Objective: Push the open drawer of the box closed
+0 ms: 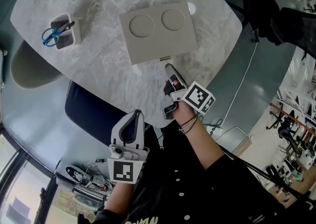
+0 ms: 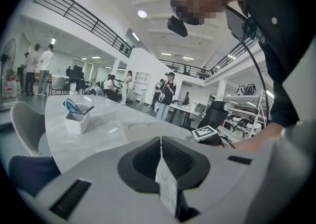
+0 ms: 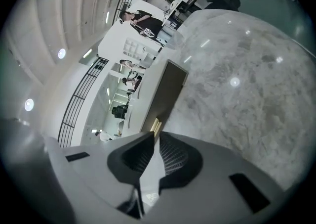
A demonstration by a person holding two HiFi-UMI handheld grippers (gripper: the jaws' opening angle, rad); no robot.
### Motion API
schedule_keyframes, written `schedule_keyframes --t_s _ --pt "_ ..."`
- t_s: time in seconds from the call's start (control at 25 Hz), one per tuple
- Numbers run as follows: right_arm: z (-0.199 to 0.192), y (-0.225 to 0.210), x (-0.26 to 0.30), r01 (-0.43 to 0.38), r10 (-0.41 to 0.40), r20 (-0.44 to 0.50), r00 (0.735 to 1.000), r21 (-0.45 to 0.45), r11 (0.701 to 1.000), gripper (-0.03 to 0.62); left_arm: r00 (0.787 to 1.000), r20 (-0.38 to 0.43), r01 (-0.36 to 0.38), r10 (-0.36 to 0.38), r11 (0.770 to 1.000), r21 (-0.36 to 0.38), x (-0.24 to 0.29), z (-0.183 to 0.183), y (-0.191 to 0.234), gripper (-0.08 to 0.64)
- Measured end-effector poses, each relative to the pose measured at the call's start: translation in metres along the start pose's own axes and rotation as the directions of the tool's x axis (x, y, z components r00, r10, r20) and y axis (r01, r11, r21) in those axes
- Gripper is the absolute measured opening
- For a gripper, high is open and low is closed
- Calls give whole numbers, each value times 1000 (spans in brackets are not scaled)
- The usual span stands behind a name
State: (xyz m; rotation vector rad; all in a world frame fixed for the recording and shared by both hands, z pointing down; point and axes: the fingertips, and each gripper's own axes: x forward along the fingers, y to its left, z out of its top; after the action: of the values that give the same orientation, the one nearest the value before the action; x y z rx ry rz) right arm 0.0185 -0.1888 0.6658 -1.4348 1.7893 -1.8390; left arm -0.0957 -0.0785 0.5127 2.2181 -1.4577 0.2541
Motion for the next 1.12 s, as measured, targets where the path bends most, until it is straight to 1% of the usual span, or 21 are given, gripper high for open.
schedule_keyframes --t_s 0.12,0.28,0.36,0.48,0.56,0.72,0.88,1.04,1.12 --pt "2 9 -8 -16 16 4 1000 -33 999 17 1000 19 0 0 1000 8 -2 5 -5 17" --pt "10 24 -22 -31 32 13 999 -78 996 3 997 78 8 -11 999 33 -6 21 -12 17" --pt "15 35 -32 -45 47 18 999 -109 993 -2 996 83 7 -10 999 38 -9 26 -15 17" --pt "24 55 -48 -74 78 24 997 -162 984 -2 988 153 11 -19 998 55 -13 47 -20 17" --pt "30 70 -60 -93 101 32 994 -196 976 -2 985 171 6 -18 997 71 -16 55 -22 17" --pt "41 101 -85 -139 155 53 987 -228 964 -3 979 205 -11 -7 996 87 -23 74 -25 17" --pt "51 126 -115 -156 189 77 979 -317 936 -3 969 248 -28 4 995 94 -35 94 -27 17" --pt "64 155 -144 -167 229 102 968 -420 892 -3 957 291 -34 4 994 99 -46 118 -30 17" --pt "70 172 -159 -170 253 121 960 -468 867 -3 950 311 -25 -4 996 90 -52 126 -33 17"
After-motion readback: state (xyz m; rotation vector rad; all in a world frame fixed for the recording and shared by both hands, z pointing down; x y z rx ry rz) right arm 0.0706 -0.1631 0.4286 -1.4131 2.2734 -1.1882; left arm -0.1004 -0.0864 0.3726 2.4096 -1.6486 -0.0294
